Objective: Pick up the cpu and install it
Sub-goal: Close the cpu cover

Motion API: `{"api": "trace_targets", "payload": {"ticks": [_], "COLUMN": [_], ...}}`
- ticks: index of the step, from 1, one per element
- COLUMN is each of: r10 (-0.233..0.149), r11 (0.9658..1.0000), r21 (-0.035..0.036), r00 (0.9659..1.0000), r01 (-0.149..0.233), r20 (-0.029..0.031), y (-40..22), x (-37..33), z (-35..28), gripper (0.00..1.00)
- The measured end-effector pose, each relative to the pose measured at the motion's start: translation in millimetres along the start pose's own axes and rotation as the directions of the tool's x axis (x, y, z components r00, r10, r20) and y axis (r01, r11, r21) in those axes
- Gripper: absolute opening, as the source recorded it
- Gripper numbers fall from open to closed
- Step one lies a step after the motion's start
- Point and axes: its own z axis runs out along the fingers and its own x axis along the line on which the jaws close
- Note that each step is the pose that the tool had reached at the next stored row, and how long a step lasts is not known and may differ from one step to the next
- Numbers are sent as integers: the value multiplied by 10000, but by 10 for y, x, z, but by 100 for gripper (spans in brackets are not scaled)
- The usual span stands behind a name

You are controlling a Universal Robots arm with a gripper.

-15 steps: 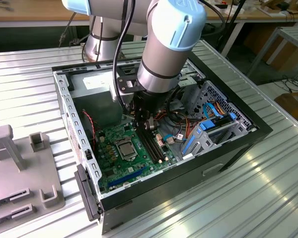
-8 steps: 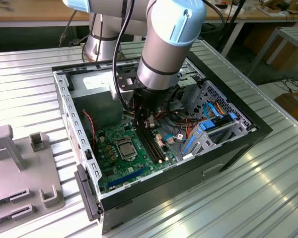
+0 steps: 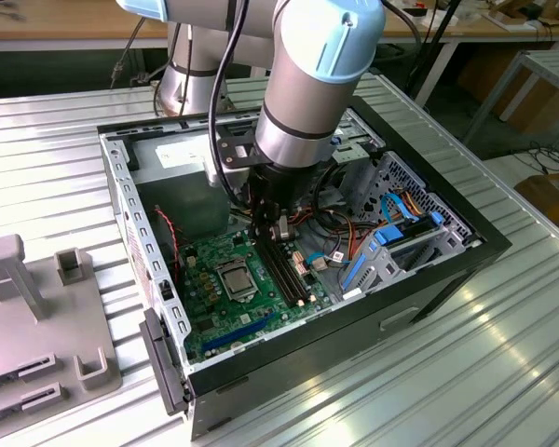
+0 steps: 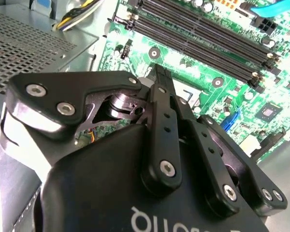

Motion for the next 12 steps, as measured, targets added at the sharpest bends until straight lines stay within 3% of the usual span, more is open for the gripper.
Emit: {"api": "trace_targets", "payload": {"ticks": [7,9,10,12], "r10": [-289,-996,-1129,-1220], "r11": [9996,9950,9935,9925], "r21": [-32,-99,-110,-117], "r00": [9996,9950,9936,9925], "r01": [289,996,1129,1219], "r20": [-5,-10,-13,-76], "y": [0,1,7,11], "x": [-4,-5,-13,-14], "z": [11,33,35,37], "gripper": [11,11,11,11]}}
